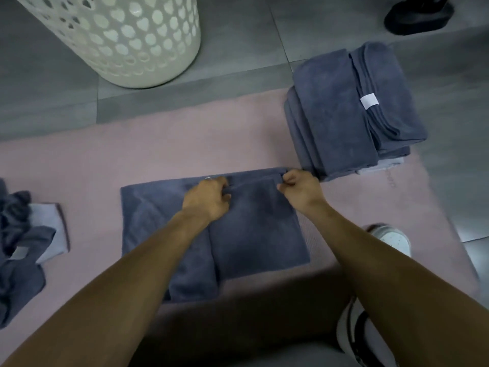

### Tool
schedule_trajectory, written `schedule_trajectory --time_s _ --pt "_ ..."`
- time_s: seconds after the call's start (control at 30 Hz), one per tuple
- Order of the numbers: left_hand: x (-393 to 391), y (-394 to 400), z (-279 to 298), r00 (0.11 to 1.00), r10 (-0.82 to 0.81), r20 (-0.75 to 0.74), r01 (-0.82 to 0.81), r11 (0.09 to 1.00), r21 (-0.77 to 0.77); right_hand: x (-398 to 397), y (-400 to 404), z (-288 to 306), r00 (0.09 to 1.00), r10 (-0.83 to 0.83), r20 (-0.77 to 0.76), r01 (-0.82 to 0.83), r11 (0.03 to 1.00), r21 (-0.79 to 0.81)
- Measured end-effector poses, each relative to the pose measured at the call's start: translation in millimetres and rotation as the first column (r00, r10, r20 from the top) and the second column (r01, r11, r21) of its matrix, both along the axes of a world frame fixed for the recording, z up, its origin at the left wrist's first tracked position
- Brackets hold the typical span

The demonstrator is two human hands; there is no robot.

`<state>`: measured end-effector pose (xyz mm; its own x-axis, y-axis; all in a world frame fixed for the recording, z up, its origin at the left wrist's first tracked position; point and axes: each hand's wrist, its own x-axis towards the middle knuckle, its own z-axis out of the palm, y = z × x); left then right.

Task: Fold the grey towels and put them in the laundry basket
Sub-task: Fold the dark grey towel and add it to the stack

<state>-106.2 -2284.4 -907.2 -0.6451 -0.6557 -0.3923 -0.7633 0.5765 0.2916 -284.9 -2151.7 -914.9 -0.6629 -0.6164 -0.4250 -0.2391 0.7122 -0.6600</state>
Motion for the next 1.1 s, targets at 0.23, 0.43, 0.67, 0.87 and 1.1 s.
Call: schedule_trajectory --time_s 0.23,0.43,0.67,0.87,1.1 --pt "-72.3 16.4 -15.5 0.970 -0.163 -0.181 0.192 0.968 0.160 -10.3 22.7 -15.4 0.999 -0.026 0.032 0.029 0.996 -0.085" --pt "-99.5 18.3 -22.8 0.955 -0.081 -0.287 0.114 0.988 0.100 -15.5 36.3 -22.5 0.997 -0.056 0.048 0.060 0.996 -0.072" --pt "-105.7 19.5 -34.3 0.973 -0.168 -0.159 0.171 0.985 0.007 -9.8 41.3 -23.3 0.992 -0.059 0.110 0.071 0.992 -0.108" --pt "-83.3 30.3 5.3 0.960 -0.144 -0.239 0.155 0.987 0.030 -2.6 55.1 -14.5 0.987 -0.088 0.132 0.095 0.994 -0.047" --pt "13.8 63.6 46.1 0.819 0.123 -0.560 -0.118 0.992 0.046 36.9 100.2 12.6 0.946 -0.116 0.302 0.122 0.992 -0.001"
